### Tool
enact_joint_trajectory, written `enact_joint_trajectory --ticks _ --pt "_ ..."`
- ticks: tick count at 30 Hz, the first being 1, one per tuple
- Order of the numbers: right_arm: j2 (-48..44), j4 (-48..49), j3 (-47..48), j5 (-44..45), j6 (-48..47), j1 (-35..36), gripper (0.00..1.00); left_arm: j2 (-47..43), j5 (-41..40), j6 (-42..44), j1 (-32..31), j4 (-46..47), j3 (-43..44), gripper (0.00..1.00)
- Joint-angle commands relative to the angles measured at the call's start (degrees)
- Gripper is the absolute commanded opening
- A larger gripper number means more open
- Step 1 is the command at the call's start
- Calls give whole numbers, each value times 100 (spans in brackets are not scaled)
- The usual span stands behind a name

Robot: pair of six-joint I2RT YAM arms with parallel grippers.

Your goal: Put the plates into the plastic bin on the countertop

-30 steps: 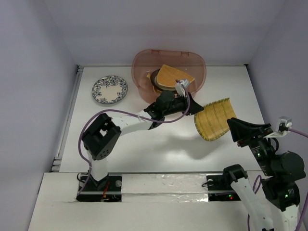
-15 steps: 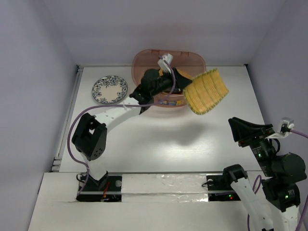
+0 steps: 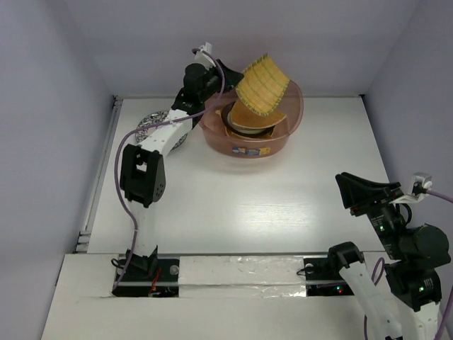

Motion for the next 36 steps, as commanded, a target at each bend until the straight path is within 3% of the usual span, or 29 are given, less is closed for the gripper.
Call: enact_joint_trajectory --ticks 1,8,12,13,15,16,20,24,27,28,30,32,36 --pt "111 219 47 -97 -35 23 34 220 181 -463 37 -70 186 0" --pt "129 297 -58 -149 -26 23 34 195 -599 -246 90 -411 -367 2" --pt "129 298 -76 -149 -26 23 34 45 -1250 176 90 -772 -500 23" --pt "120 298 -76 -149 -26 23 35 -16 -1374 265 90 -886 -500 34" --pt "103 315 -84 -132 -26 23 34 -113 -1734 475 90 -1098 -543 44" --pt "94 324 -102 -132 -26 23 34 -278 -1848 651 90 -1124 -596 53" --pt "94 368 -128 -184 -26 23 34 -1060 -2516 1038 90 -950 -1262 65" --pt "59 377 -137 -167 -70 23 34 -2106 -3350 1092 230 -510 -2299 65" --pt "41 420 -181 -237 -79 23 32 -2924 -3581 478 511 -185 -3502 60" --pt "41 429 -198 -289 -70 23 19 -3343 -3598 268 747 -89 -3888 55" --pt "41 491 -260 -448 -9 23 12 -3750 -3634 -348 1046 272 -5092 48" --pt "41 569 -357 -658 52 23 11 -4234 -3616 -752 1530 491 -6171 39" --pt "32 596 -436 -966 97 23 17 -4499 -3179 -1211 2242 641 -7152 41"
